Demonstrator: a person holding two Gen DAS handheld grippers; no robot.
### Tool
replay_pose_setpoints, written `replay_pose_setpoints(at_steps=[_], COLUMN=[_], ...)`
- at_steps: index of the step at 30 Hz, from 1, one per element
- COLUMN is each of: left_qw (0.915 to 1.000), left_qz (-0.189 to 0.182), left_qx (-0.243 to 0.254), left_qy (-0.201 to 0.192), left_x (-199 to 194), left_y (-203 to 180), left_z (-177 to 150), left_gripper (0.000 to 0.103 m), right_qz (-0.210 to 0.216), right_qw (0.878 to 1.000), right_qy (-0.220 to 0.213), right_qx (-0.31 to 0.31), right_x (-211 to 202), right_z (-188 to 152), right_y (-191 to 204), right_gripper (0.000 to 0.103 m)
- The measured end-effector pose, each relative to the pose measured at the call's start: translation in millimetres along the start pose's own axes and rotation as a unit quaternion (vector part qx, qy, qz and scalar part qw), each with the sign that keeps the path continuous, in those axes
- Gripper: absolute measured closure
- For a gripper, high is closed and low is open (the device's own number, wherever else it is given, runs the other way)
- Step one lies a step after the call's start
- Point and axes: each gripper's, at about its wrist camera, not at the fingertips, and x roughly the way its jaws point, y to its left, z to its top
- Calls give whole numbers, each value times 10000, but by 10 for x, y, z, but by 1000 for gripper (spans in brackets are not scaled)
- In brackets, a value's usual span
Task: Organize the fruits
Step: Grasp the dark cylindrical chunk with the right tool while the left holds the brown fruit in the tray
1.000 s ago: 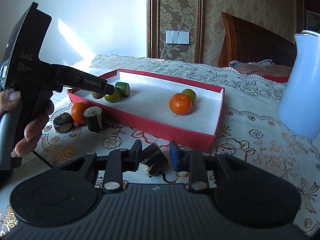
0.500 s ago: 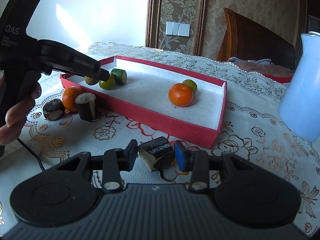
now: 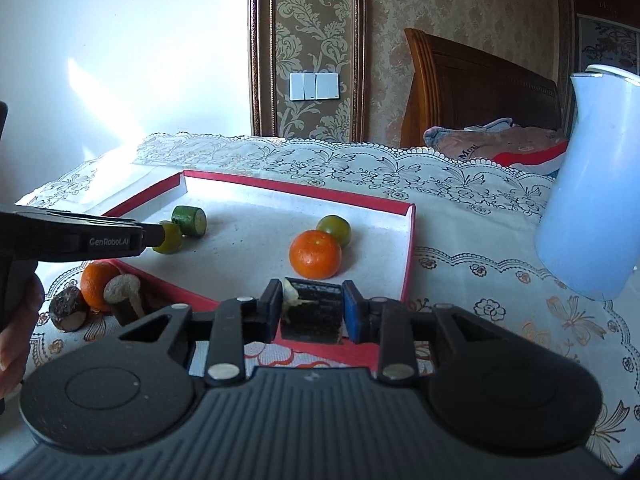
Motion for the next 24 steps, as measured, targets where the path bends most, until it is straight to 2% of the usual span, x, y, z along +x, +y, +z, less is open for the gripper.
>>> replay_pose_setpoints(at_steps=[13,16,24], left_qw=[9999,9998,9993], left_qz=[90,132,202], left_qx=[69,144,238], left_qy=[35,56,188], left_x=[58,99,205], left_y=[-41,-76,-110], left_z=[-6,0,4], left_gripper=[76,76,76], right_qz=[-313,-404,-463], right_qw=[9990,9988,9986], right_qy=[141,145,171], right_qx=[301,243,211], right_x=[238,274,344], right_z=[50,59,96], right_y=[-163,-152,-160], right_gripper=[74,85,85])
